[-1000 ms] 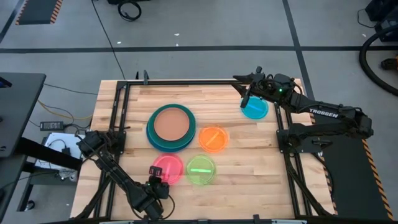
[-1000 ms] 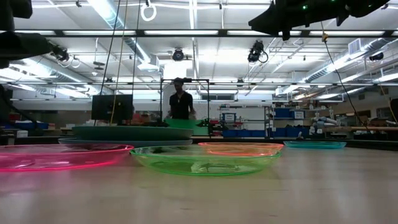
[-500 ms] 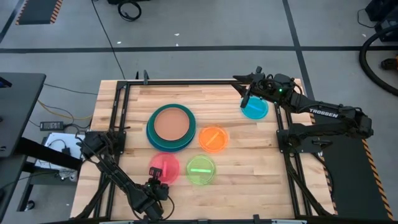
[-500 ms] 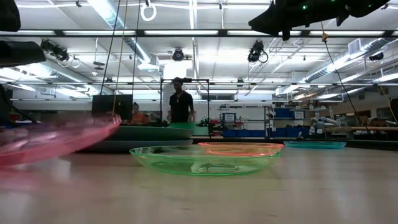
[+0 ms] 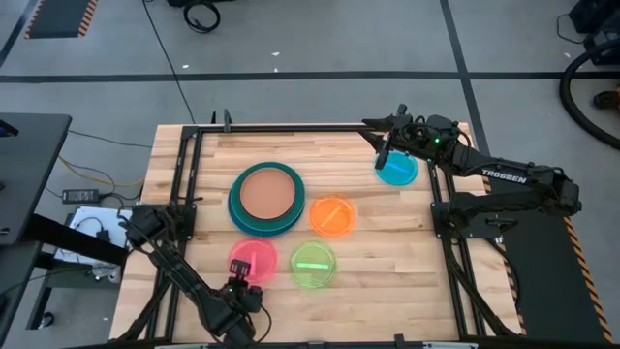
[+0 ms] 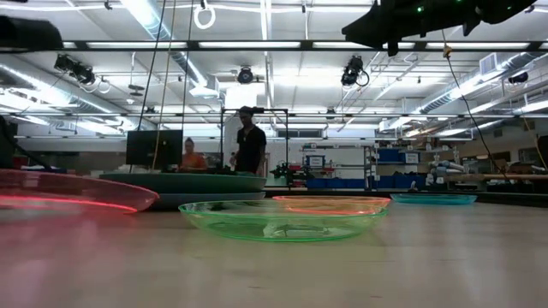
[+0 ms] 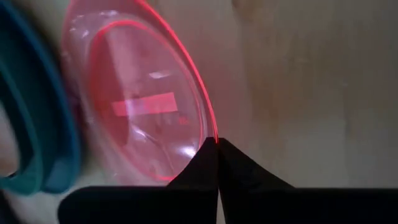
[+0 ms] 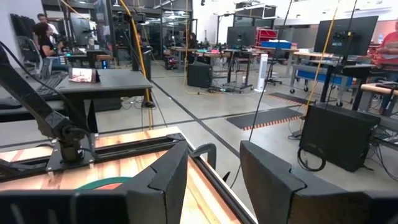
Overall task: Stack plastic plates
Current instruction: Stack the transparent pink plate on the brown plate, then stack the transparent green plate on the transparent pink plate
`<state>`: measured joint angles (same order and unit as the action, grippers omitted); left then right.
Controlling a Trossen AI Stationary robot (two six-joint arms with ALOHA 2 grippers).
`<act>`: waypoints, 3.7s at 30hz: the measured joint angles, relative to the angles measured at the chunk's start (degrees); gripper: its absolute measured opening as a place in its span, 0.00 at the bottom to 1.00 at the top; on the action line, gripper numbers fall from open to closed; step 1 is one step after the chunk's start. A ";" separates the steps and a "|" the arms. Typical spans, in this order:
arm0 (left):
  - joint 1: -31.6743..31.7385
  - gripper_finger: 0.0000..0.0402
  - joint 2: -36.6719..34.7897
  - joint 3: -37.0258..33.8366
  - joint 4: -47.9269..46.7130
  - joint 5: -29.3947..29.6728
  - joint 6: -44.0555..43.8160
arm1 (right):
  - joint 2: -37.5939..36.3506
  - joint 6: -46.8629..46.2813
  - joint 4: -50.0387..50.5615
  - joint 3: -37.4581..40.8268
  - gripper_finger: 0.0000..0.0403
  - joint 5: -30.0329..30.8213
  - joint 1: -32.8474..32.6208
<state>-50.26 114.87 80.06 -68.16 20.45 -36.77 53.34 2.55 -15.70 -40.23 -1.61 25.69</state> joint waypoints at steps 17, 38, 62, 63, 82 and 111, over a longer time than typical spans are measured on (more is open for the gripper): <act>1.02 0.01 -0.04 12.91 -17.99 6.49 7.80 | 0.02 -1.10 2.60 0.00 0.39 -0.02 -0.04; 10.06 0.02 -3.92 0.52 -19.80 17.16 7.92 | 0.00 -1.45 2.95 0.00 0.39 -1.20 -0.07; 28.74 0.02 -22.73 -31.01 19.89 18.54 37.01 | 0.01 -1.71 4.47 -0.02 0.39 -1.62 -0.28; 29.69 0.02 -22.73 -31.46 21.14 18.46 38.18 | 0.01 -1.93 4.66 -0.02 0.39 -1.62 -0.28; 32.83 0.28 -24.65 -32.28 27.95 17.02 42.50 | 0.02 -3.85 9.15 -0.02 0.39 -1.61 -0.59; 21.19 0.31 -19.01 -27.57 48.78 5.36 63.70 | 0.00 -6.78 13.25 -0.02 0.39 -1.44 -2.39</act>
<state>-29.07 95.86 52.49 -19.37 25.81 26.93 53.34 -4.22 -2.45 -40.25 -3.05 23.30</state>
